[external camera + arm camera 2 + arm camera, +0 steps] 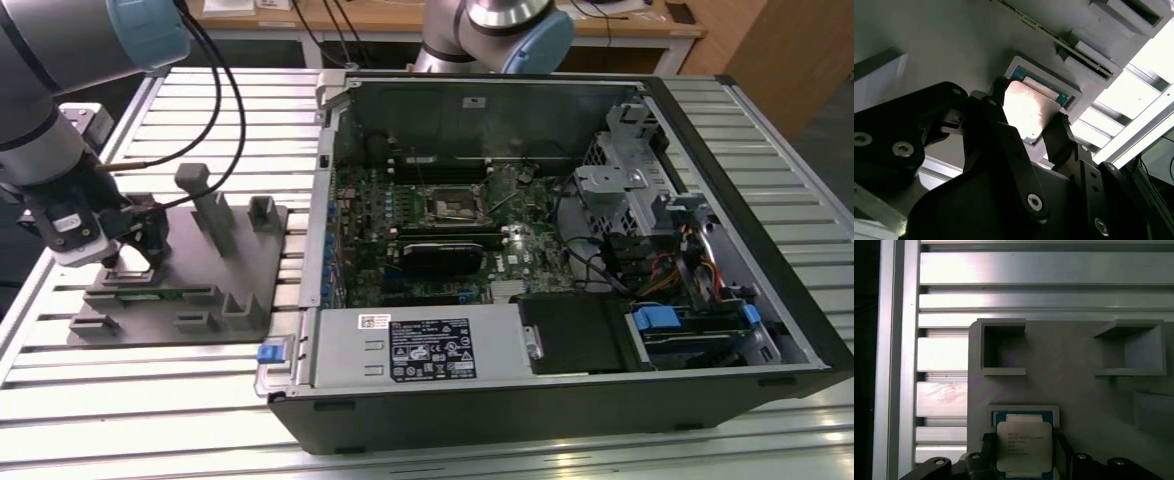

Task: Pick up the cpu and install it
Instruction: 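Pick up the cpu and move it towards the insertion slot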

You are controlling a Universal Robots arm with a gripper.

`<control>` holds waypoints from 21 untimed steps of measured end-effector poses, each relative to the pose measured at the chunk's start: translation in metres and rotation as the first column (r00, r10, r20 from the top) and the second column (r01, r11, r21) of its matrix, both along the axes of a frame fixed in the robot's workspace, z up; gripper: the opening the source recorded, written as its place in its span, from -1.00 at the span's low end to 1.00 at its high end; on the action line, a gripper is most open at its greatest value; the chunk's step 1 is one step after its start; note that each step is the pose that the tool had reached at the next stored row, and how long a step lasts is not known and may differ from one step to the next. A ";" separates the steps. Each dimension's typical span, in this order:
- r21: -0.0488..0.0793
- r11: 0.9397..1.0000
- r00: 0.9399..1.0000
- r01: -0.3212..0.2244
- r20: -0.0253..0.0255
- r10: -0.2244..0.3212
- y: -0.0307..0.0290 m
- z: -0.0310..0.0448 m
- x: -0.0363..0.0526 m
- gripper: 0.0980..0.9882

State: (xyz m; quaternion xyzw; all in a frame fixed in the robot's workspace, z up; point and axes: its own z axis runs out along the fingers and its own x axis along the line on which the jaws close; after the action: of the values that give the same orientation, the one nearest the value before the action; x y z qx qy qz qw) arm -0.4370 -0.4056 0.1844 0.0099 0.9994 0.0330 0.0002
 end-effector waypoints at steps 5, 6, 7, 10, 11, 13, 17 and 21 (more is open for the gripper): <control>0.005 1.000 1.000 -0.003 0.000 0.003 0.0002 0.0000 0.0000 0.04; 0.005 1.000 1.000 -0.004 0.000 0.004 0.0002 0.0000 0.0000 0.04; 0.005 1.000 1.000 -0.004 0.000 0.004 0.0002 -0.0001 0.0000 -0.01; 0.005 1.000 1.000 -0.004 0.000 0.004 0.0002 0.0001 0.0000 -0.01; 0.005 1.000 1.000 -0.004 0.000 0.004 0.0002 0.0008 0.0000 -0.01; 0.005 1.000 1.000 -0.004 0.000 0.004 0.0002 0.0034 0.0000 -0.01; 0.005 1.000 1.000 -0.004 0.001 0.004 0.0002 0.0069 0.0000 -0.01; 0.005 1.000 1.000 -0.004 0.000 0.004 0.0002 0.0103 0.0000 -0.01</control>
State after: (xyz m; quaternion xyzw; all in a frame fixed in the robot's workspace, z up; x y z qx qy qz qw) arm -0.4370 -0.4054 0.1946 0.0081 0.9993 0.0355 0.0002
